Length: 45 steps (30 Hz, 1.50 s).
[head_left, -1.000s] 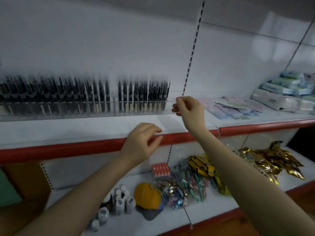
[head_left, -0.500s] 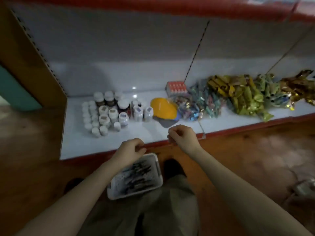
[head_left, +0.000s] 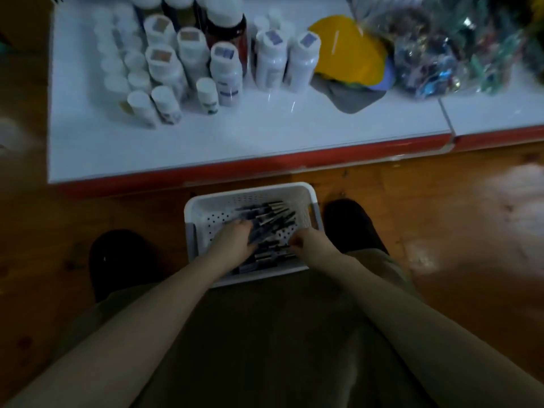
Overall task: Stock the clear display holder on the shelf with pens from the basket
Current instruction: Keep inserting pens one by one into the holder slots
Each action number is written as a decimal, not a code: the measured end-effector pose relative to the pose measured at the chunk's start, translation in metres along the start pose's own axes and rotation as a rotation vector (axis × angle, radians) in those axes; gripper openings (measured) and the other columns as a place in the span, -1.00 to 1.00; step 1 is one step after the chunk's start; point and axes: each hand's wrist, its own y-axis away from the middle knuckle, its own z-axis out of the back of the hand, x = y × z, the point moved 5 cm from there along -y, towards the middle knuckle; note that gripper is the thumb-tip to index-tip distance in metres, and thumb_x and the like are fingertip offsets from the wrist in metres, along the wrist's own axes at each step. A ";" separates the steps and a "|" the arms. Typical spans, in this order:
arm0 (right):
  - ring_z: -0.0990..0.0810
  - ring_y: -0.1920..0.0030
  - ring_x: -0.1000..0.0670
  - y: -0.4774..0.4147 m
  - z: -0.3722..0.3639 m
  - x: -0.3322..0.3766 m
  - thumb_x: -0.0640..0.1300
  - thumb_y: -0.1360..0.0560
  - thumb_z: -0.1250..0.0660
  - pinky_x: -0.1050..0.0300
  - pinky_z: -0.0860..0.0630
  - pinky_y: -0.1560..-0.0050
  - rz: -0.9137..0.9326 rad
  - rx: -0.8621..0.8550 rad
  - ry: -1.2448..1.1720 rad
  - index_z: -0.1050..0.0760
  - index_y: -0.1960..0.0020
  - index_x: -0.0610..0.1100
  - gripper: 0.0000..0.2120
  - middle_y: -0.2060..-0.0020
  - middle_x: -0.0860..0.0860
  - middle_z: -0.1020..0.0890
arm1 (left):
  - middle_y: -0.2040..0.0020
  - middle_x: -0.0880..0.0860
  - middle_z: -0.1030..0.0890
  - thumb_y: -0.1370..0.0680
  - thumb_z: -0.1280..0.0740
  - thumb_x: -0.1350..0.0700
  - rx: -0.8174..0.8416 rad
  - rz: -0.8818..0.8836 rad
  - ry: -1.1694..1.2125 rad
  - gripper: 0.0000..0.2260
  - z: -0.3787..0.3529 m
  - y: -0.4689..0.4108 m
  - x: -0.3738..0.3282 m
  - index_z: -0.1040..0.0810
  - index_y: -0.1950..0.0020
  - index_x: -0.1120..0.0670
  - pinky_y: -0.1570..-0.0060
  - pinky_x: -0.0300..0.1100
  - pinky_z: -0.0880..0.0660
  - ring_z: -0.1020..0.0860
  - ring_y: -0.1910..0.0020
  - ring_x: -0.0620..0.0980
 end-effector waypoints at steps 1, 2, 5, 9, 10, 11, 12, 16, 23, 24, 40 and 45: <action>-0.51 -0.15 -0.16 -0.010 -0.006 -0.002 -0.19 -0.58 -0.20 -0.01 -0.46 -0.17 -0.004 0.035 0.048 -0.48 -0.16 -0.23 -0.79 -0.12 -0.18 -0.55 | -0.13 0.12 -0.50 -0.51 -0.35 0.05 -0.010 -0.009 -0.018 -0.68 -0.006 -0.009 0.002 -0.45 -0.20 0.15 -0.06 -0.08 -0.46 -0.49 -0.10 0.08; -0.51 -0.16 -0.15 -0.019 -0.012 -0.003 -0.18 -0.57 -0.20 0.01 -0.46 -0.16 -0.002 0.071 0.096 -0.47 -0.17 -0.21 -0.79 -0.13 -0.17 -0.54 | -0.18 0.12 -0.48 -0.49 -0.37 0.03 -0.019 -0.012 -0.054 -0.62 -0.012 -0.017 0.003 -0.43 -0.24 0.15 -0.11 -0.08 -0.45 -0.47 -0.15 0.09; -0.49 -0.17 -0.13 -0.034 -0.029 0.001 -0.13 -0.58 -0.19 0.07 -0.43 -0.08 0.027 0.171 0.259 -0.42 -0.24 -0.21 -0.73 -0.18 -0.17 -0.50 | -0.26 0.14 -0.42 -0.48 -0.39 0.02 -0.034 -0.009 -0.209 -0.54 -0.025 -0.032 0.009 -0.37 -0.30 0.15 -0.21 -0.07 -0.37 -0.40 -0.23 0.11; -0.48 -0.19 -0.12 -0.036 -0.036 0.002 -0.09 -0.56 -0.23 0.08 -0.42 -0.09 0.058 0.202 0.399 -0.40 -0.25 -0.19 -0.69 -0.21 -0.15 -0.47 | -0.18 0.16 -0.48 -0.54 -0.31 0.07 0.026 0.024 -0.188 -0.69 -0.019 -0.036 0.017 -0.42 -0.22 0.17 -0.04 -0.11 -0.44 -0.48 -0.10 0.10; -0.48 -0.18 -0.11 -0.037 -0.037 0.000 -0.09 -0.56 -0.23 0.07 -0.43 -0.10 0.053 0.212 0.408 -0.41 -0.24 -0.19 -0.70 -0.19 -0.15 -0.48 | -0.17 0.17 -0.50 -0.56 -0.28 0.09 0.054 0.026 -0.181 -0.74 -0.017 -0.035 0.018 -0.43 -0.20 0.18 0.00 -0.13 -0.43 -0.50 -0.08 0.10; -0.49 -0.16 -0.11 -0.037 -0.039 0.000 -0.09 -0.56 -0.23 0.06 -0.43 -0.10 0.043 0.224 0.418 -0.41 -0.22 -0.20 -0.71 -0.17 -0.15 -0.50 | -0.16 0.17 -0.50 -0.57 -0.26 0.10 0.074 0.029 -0.173 -0.76 -0.014 -0.033 0.021 -0.44 -0.19 0.18 0.03 -0.15 -0.41 -0.50 -0.07 0.10; -0.49 -0.15 -0.11 -0.037 -0.041 0.000 -0.09 -0.56 -0.23 0.06 -0.43 -0.10 0.032 0.241 0.434 -0.42 -0.22 -0.20 -0.72 -0.16 -0.15 -0.50 | -0.16 0.16 -0.50 -0.57 -0.26 0.10 0.094 0.042 -0.158 -0.77 -0.011 -0.031 0.023 -0.45 -0.18 0.18 0.05 -0.16 -0.39 -0.49 -0.07 0.09; -0.50 -0.16 -0.09 -0.028 -0.028 0.009 -0.14 -0.56 -0.21 0.05 -0.44 -0.14 0.079 0.241 0.445 -0.42 -0.21 -0.18 -0.75 -0.15 -0.13 -0.52 | -0.10 0.13 -0.50 -0.57 -0.27 0.07 0.083 0.067 -0.048 -0.79 0.009 -0.017 0.020 -0.46 -0.12 0.16 0.06 -0.16 -0.39 -0.49 -0.04 0.06; -0.56 0.02 -0.12 0.035 0.063 0.032 -0.16 -0.59 -0.17 0.04 -0.49 0.01 0.185 0.146 0.394 -0.46 -0.07 -0.21 -0.84 0.01 -0.15 -0.58 | 0.01 0.05 -0.52 -0.59 -0.23 0.13 0.078 0.032 0.282 -0.88 0.071 0.044 -0.025 -0.38 -0.11 0.09 0.09 -0.17 -0.42 -0.50 0.02 -0.01; -0.55 0.03 -0.11 0.048 0.078 0.035 -0.15 -0.60 -0.16 0.06 -0.47 0.03 0.197 0.121 0.360 -0.47 -0.06 -0.21 -0.83 0.02 -0.14 -0.57 | 0.04 0.04 -0.52 -0.59 -0.23 0.12 0.044 0.013 0.304 -0.87 0.088 0.056 -0.035 -0.38 -0.12 0.10 0.11 -0.16 -0.42 -0.51 0.02 0.01; -0.59 0.13 0.03 0.281 0.268 0.169 -0.33 -0.58 -0.14 0.02 -0.54 0.00 0.696 -0.309 -0.541 -0.38 -0.06 -0.28 -0.91 0.17 -0.08 -0.57 | 0.21 0.14 -0.60 -0.55 -0.27 0.24 -0.648 -0.523 0.887 -0.98 0.357 0.231 -0.250 -0.47 0.05 0.14 0.38 -0.31 -0.43 -0.50 0.40 -0.18; -0.64 0.07 -0.04 0.325 0.307 0.203 -0.24 -0.56 -0.23 0.12 -0.59 0.03 0.754 -0.327 -0.636 -0.41 -0.09 -0.08 -0.86 0.12 -0.22 -0.61 | 0.19 0.29 -0.60 -0.54 -0.30 0.24 -0.736 -0.562 0.819 -0.86 0.398 0.256 -0.285 -0.43 0.16 0.04 0.42 -0.27 -0.42 -0.44 0.42 -0.08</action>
